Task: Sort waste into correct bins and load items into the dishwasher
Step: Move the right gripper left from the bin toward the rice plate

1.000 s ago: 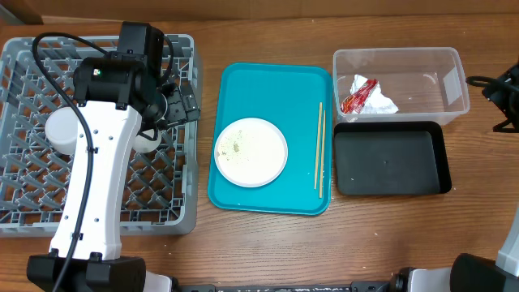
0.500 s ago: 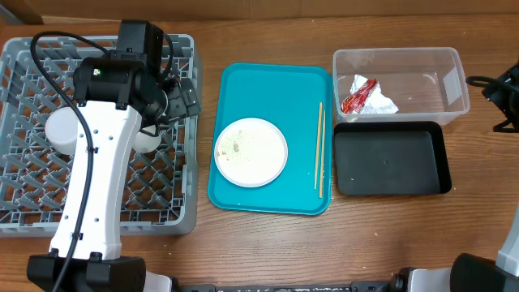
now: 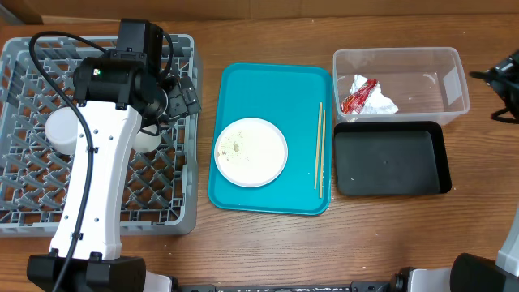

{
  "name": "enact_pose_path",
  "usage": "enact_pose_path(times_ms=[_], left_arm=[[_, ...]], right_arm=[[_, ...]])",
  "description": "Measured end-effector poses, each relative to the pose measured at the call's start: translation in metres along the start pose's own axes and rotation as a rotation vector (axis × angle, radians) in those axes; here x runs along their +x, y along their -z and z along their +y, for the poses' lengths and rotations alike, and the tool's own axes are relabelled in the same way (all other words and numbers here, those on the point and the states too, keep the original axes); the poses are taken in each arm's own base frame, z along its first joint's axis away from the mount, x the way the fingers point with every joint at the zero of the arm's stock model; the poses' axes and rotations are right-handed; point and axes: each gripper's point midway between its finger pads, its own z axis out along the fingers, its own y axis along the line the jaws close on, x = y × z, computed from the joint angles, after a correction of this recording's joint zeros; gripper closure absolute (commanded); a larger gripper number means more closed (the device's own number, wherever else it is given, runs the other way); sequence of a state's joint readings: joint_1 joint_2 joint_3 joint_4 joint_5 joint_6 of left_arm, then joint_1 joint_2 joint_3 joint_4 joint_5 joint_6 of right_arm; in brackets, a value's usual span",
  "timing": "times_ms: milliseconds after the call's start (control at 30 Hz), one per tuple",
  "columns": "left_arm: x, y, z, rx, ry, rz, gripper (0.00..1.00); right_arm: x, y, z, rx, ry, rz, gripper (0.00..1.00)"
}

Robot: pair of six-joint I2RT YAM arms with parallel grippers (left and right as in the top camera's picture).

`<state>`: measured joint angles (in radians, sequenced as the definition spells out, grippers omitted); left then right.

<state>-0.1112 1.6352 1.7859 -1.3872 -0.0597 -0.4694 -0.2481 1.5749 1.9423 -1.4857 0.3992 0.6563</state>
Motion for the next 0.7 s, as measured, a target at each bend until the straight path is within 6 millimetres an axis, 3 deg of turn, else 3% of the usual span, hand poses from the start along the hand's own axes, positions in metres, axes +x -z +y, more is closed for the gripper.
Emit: enact_pose_path(times_ms=[133,333,500,700], left_arm=[[0.000,0.000,0.000,0.000,0.000,0.000,0.00],[0.000,0.000,0.000,0.000,0.000,0.000,0.00],[0.000,0.000,0.000,0.000,0.000,0.000,0.00],[0.000,-0.001,0.000,0.000,0.000,0.001,0.00]], right_arm=[[0.027,0.007,0.040,-0.228,-0.007,0.169,0.00],[0.072,0.041,0.095,-0.542,0.087,0.396,0.00],[0.132,0.073,0.128,-0.655,0.304,0.493,0.00],[0.209,0.082,0.155,-0.700,0.529,0.550,0.00]])
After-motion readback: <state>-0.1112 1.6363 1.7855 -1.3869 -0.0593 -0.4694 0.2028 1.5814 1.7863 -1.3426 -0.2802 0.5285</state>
